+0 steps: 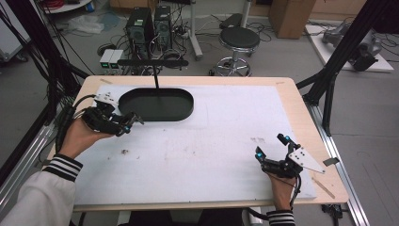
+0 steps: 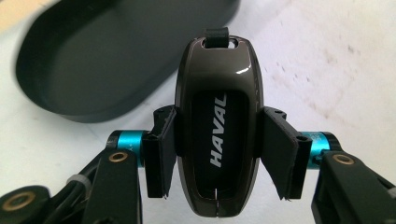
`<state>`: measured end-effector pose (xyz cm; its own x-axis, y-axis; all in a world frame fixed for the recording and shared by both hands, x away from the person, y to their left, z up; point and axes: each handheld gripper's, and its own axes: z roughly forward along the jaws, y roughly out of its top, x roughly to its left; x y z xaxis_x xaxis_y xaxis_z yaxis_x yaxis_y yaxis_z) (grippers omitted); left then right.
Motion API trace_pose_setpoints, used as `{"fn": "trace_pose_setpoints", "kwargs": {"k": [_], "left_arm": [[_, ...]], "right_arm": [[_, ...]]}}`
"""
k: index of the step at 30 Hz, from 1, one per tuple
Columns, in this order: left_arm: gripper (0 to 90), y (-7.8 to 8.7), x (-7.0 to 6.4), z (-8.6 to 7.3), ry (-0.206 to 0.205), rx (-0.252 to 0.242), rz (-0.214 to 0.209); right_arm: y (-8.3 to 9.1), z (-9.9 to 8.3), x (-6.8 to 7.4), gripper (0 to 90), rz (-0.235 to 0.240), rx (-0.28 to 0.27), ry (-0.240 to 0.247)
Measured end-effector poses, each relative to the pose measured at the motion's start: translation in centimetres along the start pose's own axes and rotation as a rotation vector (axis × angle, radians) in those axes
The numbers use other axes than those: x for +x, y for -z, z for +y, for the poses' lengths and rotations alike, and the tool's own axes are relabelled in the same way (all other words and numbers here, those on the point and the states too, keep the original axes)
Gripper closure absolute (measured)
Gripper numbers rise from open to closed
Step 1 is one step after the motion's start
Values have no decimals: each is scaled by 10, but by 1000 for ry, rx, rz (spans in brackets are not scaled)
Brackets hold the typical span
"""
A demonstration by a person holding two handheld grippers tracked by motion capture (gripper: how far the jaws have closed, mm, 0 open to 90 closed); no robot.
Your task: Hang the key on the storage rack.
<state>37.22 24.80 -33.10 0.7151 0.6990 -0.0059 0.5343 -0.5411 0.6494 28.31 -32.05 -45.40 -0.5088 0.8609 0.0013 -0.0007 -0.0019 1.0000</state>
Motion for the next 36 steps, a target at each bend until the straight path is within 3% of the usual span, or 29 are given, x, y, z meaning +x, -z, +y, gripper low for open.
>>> {"fn": "trace_pose_setpoints", "kwargs": {"k": [7,13,17,21,36], "left_arm": [[487,20,10,9,41,-101,32],[487,25,18,21,62,-125,89],[487,27,27,29,81,-134,93],[487,30,34,37,79,-141,126],[487,39,70,62,152,-173,205]], "right_arm": [[0,0,0,17,0,0,-1],[0,0,0,17,-1,2,-2],[0,0,0,17,0,1,-5],[0,0,0,17,0,1,-5],[0,0,-1,17,1,-1,-7]]}}
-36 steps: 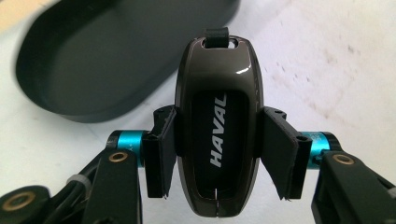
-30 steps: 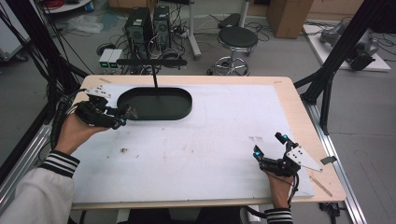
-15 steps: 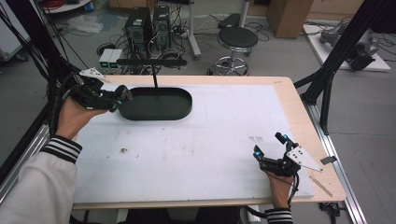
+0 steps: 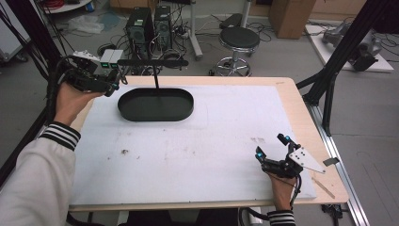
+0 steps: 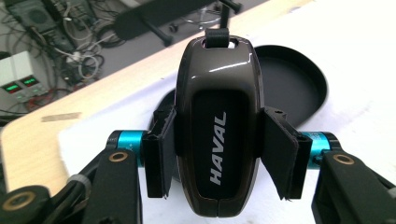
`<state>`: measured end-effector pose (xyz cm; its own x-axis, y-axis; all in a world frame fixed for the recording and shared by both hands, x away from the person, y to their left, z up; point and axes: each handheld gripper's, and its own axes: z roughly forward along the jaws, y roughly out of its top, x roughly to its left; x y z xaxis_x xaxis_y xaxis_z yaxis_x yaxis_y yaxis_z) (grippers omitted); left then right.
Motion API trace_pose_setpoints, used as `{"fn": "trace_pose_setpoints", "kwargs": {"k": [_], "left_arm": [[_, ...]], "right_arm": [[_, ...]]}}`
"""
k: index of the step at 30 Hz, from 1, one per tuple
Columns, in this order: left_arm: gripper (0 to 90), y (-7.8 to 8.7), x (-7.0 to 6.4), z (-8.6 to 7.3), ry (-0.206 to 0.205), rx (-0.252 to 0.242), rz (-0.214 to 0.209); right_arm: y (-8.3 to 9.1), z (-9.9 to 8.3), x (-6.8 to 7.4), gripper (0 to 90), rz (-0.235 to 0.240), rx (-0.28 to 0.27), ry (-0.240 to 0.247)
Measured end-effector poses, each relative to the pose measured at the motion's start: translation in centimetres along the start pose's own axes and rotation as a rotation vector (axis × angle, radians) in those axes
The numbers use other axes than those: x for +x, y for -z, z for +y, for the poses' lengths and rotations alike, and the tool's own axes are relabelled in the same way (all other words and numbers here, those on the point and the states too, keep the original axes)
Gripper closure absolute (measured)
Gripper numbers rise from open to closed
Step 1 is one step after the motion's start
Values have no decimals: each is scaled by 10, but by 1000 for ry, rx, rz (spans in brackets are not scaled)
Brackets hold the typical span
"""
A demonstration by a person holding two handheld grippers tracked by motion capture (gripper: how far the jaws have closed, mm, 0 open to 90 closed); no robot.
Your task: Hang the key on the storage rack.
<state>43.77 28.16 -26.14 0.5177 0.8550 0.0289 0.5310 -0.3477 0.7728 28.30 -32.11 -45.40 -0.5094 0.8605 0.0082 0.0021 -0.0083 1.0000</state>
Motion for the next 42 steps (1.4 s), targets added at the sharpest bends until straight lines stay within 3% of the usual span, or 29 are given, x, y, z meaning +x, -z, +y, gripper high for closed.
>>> {"fn": "trace_pose_setpoints", "kwargs": {"k": [11,22,42], "left_arm": [[487,-7,12,5,41,-12,19],[487,-12,12,7,38,-39,42],[487,-19,12,10,44,-130,86]], "right_arm": [[0,0,0,17,0,-2,-2],[0,0,0,17,0,0,-5],[0,0,0,17,0,-1,-6]]}}
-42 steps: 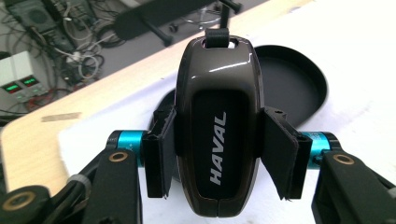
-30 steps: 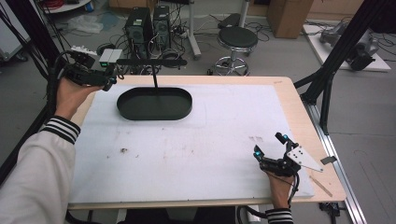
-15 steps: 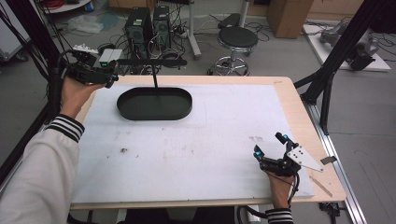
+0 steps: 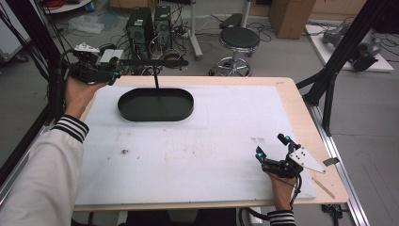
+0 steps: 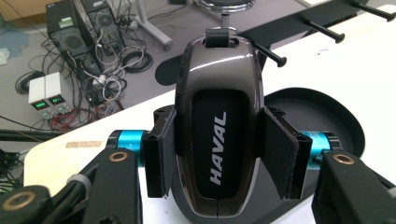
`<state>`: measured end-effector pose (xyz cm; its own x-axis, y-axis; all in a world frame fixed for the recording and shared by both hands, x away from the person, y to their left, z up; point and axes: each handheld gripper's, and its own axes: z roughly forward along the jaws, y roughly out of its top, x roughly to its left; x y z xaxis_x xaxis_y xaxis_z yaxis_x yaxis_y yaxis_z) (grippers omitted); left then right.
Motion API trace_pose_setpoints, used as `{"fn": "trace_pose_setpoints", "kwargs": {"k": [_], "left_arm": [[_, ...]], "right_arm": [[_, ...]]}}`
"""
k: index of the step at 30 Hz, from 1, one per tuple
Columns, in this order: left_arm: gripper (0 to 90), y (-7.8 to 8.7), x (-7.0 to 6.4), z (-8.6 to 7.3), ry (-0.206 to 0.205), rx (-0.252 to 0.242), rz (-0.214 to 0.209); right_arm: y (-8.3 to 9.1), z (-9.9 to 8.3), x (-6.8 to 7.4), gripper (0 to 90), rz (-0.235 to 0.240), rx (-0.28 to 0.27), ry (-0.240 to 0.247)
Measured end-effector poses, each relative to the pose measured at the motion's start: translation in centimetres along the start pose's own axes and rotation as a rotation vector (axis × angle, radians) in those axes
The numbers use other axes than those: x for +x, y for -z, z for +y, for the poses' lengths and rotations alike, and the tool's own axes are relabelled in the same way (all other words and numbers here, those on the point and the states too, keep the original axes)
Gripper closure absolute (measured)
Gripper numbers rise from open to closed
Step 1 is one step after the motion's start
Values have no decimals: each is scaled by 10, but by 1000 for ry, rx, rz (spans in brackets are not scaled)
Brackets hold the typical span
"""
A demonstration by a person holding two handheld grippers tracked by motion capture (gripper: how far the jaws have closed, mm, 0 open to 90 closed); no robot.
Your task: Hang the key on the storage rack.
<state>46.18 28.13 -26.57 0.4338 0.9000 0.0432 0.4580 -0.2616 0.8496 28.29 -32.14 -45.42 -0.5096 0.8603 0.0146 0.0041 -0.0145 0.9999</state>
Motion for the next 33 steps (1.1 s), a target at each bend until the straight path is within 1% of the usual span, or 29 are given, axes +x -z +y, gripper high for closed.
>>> {"fn": "trace_pose_setpoints", "kwargs": {"k": [5,6,9,10,14,17,19,21,25,26,27,28,30,31,33], "left_arm": [[487,-6,2,-1,14,-6,9],[487,-7,2,-1,17,-12,14],[487,-10,3,-2,28,-30,11],[487,-11,3,-2,26,-32,13],[487,-15,3,-3,30,-48,40],[486,-17,4,-3,53,-72,51],[487,-18,5,-3,60,-79,57],[487,-19,5,-3,65,-76,67],[486,-21,7,-6,65,-53,77],[486,-22,8,-8,66,-55,80],[486,-22,8,-10,67,-68,82],[486,-22,8,-13,75,-74,84],[486,-21,10,-19,84,-72,88],[486,-20,11,-21,88,-62,89],[486,-19,13,-27,91,-66,85]], "right_arm": [[0,0,0,17,0,0,-1],[0,0,0,17,-1,1,-1],[0,0,0,17,-1,1,-1],[0,0,0,17,0,0,-2],[0,0,0,17,0,1,-2],[0,0,0,17,-1,1,0],[0,0,0,17,-1,0,0],[0,0,0,17,-1,0,0],[0,0,0,17,-1,1,2],[0,0,0,17,-1,1,2],[0,0,0,17,-2,1,3],[0,0,0,17,-2,1,3],[0,0,0,17,-2,-2,4],[0,0,0,17,-1,-3,8],[0,0,0,17,-1,-5,11]]}}
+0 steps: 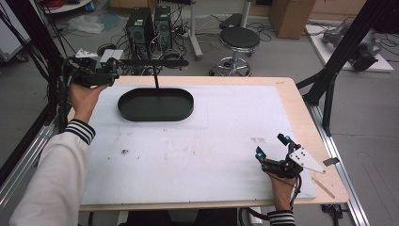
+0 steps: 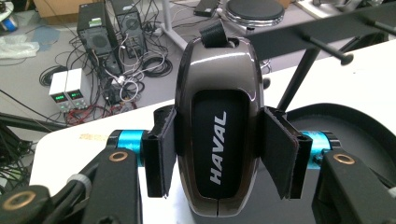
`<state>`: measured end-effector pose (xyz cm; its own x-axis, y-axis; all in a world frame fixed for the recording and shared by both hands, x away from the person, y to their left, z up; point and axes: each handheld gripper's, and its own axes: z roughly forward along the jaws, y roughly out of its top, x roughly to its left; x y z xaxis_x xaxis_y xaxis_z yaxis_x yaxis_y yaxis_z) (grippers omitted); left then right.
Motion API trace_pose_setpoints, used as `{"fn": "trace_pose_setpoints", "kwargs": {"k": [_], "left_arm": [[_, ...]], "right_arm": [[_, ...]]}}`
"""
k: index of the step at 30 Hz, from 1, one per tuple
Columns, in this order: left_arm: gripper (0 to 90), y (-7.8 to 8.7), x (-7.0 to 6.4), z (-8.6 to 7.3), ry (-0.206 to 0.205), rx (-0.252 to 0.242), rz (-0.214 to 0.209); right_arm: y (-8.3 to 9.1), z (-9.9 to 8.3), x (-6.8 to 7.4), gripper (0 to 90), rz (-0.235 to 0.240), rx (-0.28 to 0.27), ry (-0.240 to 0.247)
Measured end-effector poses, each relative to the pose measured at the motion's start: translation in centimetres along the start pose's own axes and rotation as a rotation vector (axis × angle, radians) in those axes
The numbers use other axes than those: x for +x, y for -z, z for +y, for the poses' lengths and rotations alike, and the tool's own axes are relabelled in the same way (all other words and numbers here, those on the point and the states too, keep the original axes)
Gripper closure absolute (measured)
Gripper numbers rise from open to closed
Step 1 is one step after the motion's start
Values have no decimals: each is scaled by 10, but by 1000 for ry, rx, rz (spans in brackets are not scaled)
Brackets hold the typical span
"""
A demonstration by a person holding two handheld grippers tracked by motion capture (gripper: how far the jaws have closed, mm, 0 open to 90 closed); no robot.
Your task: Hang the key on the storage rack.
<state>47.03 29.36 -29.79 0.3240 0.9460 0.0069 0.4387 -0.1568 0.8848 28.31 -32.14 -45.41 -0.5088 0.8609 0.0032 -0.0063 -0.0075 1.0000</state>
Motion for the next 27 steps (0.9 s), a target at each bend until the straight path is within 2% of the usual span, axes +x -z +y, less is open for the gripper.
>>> {"fn": "trace_pose_setpoints", "kwargs": {"k": [8,10,13,16,19,24,27], "left_arm": [[486,-4,2,-12,17,36,-27],[486,-5,2,-17,17,21,-31],[486,-8,3,-24,30,31,-37],[485,-11,1,-31,-7,48,-26],[484,-14,-2,-37,-31,26,-25],[483,-22,-6,-43,-113,54,9],[483,-26,-7,-45,-125,69,19]], "right_arm": [[0,0,0,17,-2,1,0],[0,0,0,17,-3,2,-2],[0,0,0,17,-2,1,-1],[0,0,0,17,-1,1,0],[1,0,1,17,1,5,-8],[1,0,0,17,2,3,-6],[1,0,0,17,2,3,-7]]}}
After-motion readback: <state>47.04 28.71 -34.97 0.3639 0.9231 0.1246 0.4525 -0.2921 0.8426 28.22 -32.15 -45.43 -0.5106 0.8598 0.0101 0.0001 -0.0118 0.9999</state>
